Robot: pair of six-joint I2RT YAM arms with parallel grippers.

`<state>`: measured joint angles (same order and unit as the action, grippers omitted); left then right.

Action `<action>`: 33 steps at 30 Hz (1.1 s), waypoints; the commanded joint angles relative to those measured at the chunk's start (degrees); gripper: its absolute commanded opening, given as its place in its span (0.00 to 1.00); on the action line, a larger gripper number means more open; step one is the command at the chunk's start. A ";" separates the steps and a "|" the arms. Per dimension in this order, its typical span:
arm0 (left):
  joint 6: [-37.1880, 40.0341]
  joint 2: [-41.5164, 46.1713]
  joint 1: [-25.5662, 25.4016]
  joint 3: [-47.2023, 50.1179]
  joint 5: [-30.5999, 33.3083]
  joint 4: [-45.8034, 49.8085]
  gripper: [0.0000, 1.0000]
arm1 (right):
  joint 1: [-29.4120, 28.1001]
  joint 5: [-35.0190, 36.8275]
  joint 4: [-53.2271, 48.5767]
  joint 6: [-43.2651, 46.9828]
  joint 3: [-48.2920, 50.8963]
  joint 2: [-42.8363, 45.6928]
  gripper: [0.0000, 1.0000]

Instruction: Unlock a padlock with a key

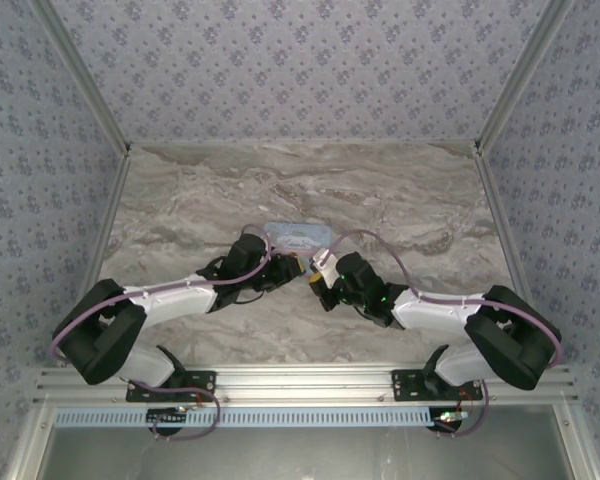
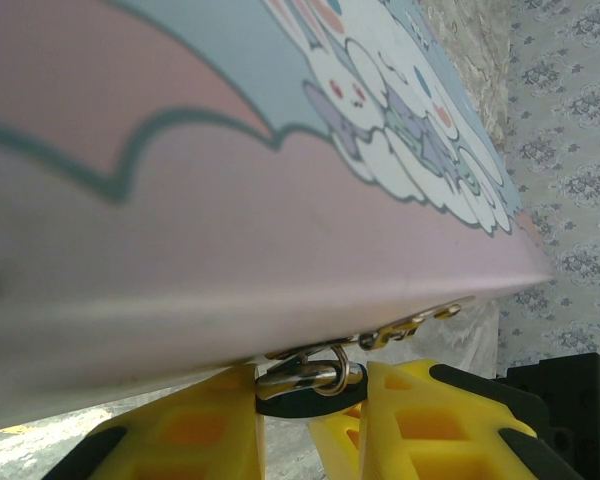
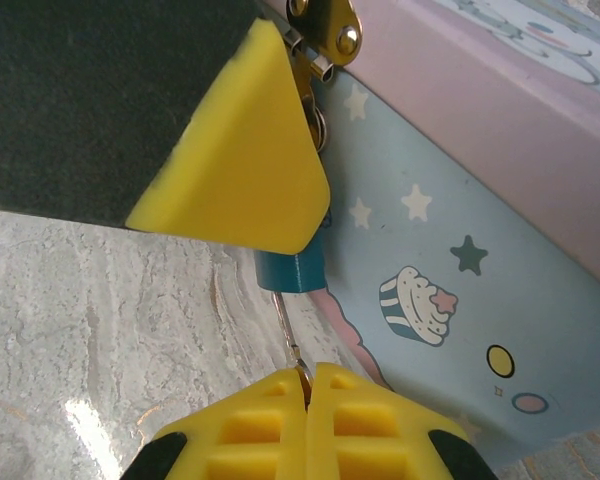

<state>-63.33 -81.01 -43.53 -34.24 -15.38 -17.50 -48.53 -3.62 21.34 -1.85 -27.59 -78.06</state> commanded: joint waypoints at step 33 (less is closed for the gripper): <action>0.00 1.55 -0.41 -1.05 -0.35 -1.15 0.24 | 0.81 -0.50 2.91 0.18 -0.46 1.40 0.00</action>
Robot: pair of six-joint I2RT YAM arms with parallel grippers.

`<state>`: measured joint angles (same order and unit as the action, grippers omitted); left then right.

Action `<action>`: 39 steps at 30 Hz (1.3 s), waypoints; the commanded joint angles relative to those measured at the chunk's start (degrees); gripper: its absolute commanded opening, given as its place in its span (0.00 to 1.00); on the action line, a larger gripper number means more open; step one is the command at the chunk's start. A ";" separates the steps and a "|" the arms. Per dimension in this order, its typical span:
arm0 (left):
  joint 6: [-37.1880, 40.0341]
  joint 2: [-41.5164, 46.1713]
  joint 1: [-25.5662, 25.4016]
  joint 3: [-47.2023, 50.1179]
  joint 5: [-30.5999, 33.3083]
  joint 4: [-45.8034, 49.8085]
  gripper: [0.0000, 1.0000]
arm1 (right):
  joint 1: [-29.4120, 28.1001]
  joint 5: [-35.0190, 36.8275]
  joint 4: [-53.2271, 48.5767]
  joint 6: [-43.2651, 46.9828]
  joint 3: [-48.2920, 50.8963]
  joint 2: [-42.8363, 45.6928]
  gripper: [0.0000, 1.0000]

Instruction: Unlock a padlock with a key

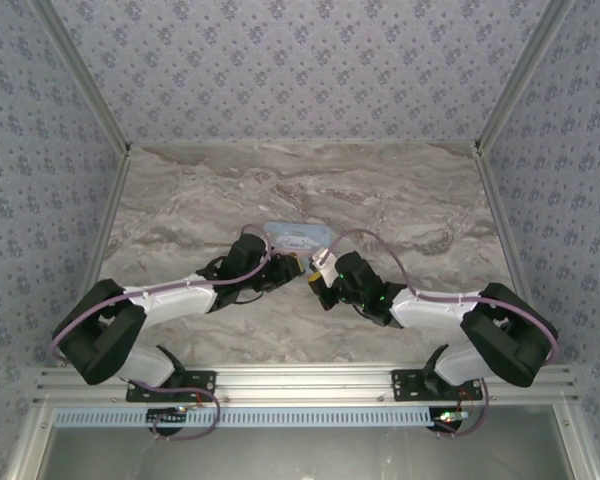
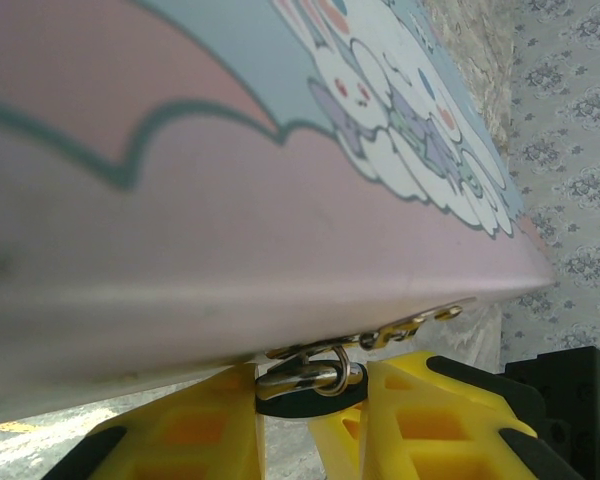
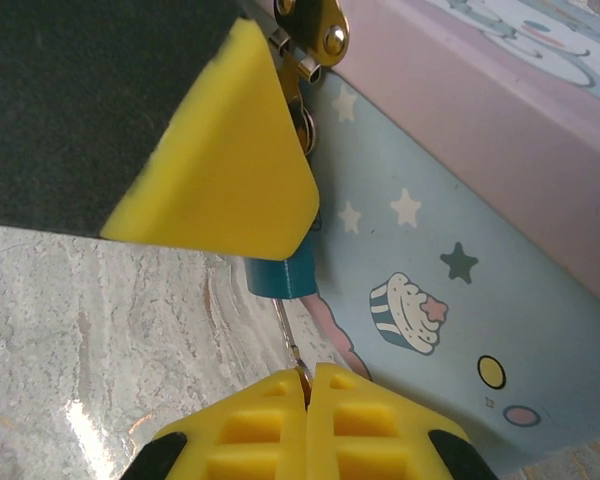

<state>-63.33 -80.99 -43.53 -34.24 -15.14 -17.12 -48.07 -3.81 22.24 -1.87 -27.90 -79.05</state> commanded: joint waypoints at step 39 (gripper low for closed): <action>-2.68 1.43 -1.21 -1.25 -5.35 -7.40 0.24 | 4.61 -12.14 14.43 -4.96 -0.96 -0.01 0.00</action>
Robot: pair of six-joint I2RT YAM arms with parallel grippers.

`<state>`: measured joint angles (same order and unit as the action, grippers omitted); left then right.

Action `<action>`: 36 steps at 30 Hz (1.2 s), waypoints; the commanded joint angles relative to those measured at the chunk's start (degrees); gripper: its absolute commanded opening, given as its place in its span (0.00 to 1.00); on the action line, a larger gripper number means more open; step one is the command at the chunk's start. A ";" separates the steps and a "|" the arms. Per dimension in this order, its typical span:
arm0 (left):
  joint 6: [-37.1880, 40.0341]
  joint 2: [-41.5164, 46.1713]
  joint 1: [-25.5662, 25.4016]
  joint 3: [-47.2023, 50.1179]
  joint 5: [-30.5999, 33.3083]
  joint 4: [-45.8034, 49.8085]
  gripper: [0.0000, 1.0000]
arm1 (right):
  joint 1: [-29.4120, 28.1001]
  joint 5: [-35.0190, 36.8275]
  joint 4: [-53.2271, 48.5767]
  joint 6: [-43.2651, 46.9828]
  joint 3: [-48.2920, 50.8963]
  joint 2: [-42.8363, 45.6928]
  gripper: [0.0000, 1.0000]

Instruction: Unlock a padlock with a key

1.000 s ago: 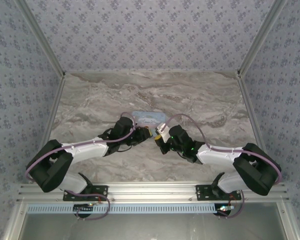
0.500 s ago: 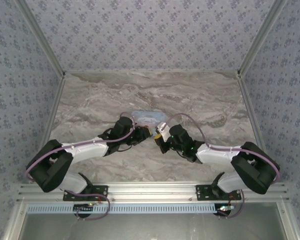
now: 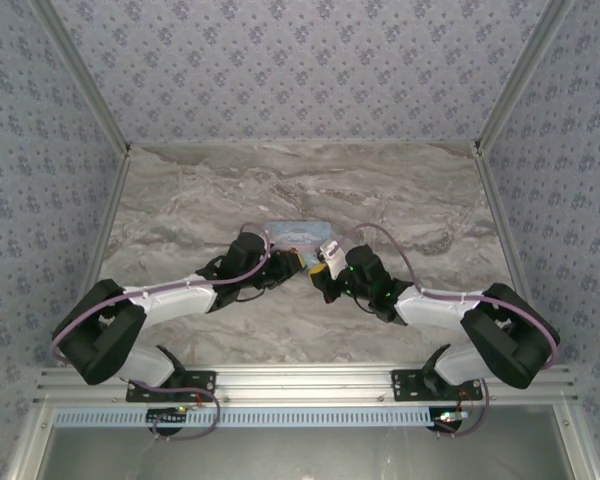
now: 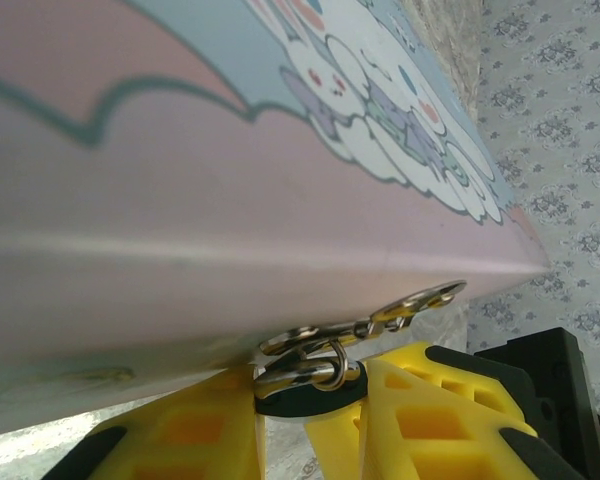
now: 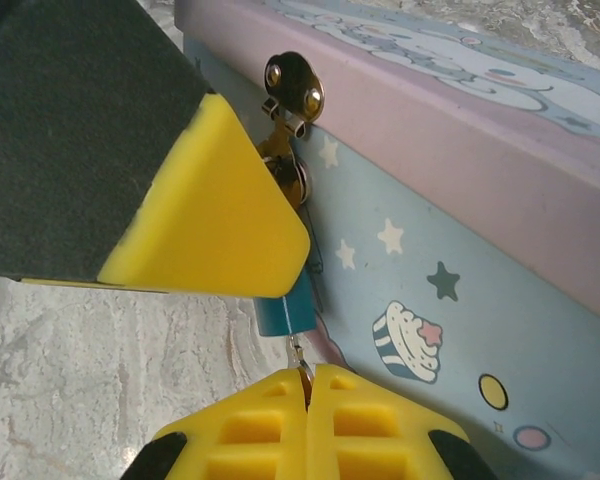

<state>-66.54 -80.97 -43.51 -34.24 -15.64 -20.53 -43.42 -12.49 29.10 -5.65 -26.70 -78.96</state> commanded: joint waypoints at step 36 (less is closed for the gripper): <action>3.61 3.28 -1.23 2.49 1.21 3.10 0.68 | -0.95 2.38 7.94 -15.43 4.48 -5.18 0.00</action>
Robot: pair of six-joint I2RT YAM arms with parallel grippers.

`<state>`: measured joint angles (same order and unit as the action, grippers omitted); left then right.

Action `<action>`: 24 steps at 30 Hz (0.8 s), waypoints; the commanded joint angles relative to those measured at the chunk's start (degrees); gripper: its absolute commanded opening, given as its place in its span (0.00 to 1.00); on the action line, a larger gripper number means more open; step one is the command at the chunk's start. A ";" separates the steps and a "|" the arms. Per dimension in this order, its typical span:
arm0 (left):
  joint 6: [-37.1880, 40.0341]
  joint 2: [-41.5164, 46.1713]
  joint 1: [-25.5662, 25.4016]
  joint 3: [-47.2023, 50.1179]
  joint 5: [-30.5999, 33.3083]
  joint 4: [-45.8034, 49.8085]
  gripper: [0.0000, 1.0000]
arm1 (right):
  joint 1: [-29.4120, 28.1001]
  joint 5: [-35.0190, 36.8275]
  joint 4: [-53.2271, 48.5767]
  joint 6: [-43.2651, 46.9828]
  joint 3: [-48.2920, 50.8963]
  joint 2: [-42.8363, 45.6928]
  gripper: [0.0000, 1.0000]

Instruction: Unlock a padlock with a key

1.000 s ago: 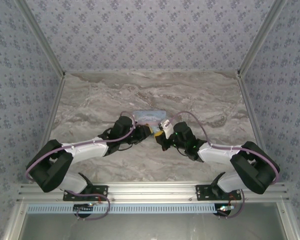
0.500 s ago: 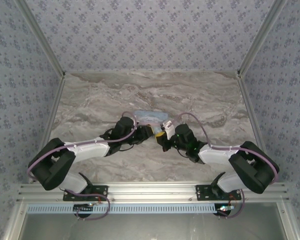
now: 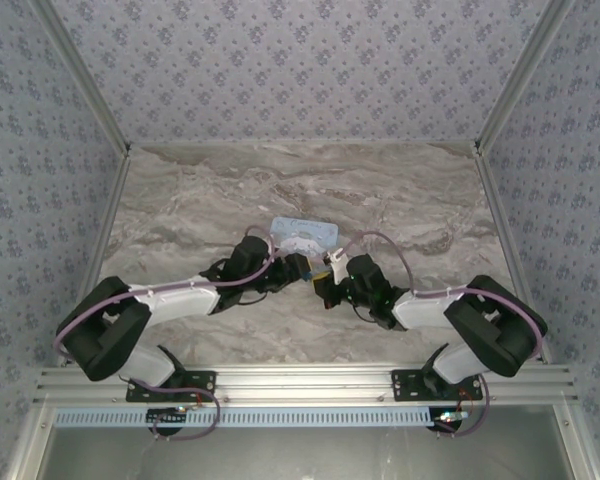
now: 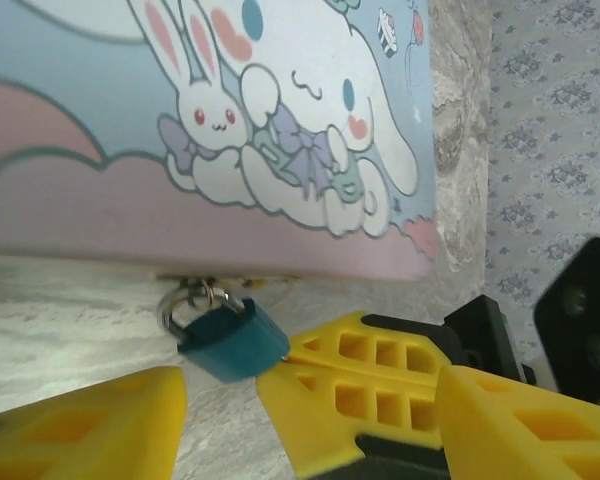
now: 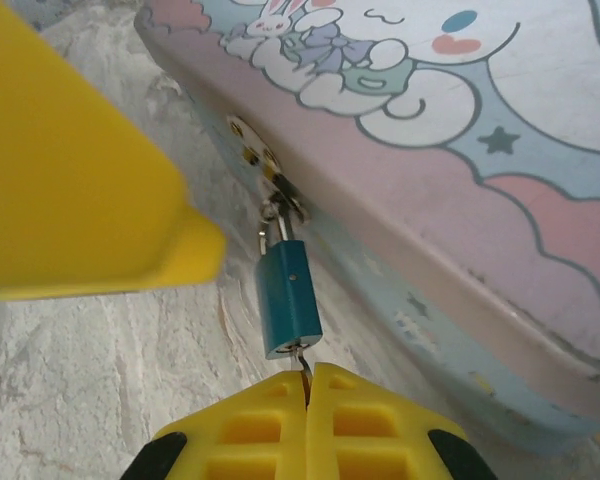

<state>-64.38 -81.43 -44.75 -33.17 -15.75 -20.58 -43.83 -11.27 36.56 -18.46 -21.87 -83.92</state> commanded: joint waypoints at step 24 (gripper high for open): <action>-8.92 20.95 2.13 16.21 4.59 0.84 0.54 | -3.52 0.74 -3.16 -25.00 -2.30 -0.97 0.00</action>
<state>-70.22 -59.77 -42.74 -17.50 -10.90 -14.52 -46.87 -9.87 31.79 -39.20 -23.73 -84.44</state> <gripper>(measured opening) 0.541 0.061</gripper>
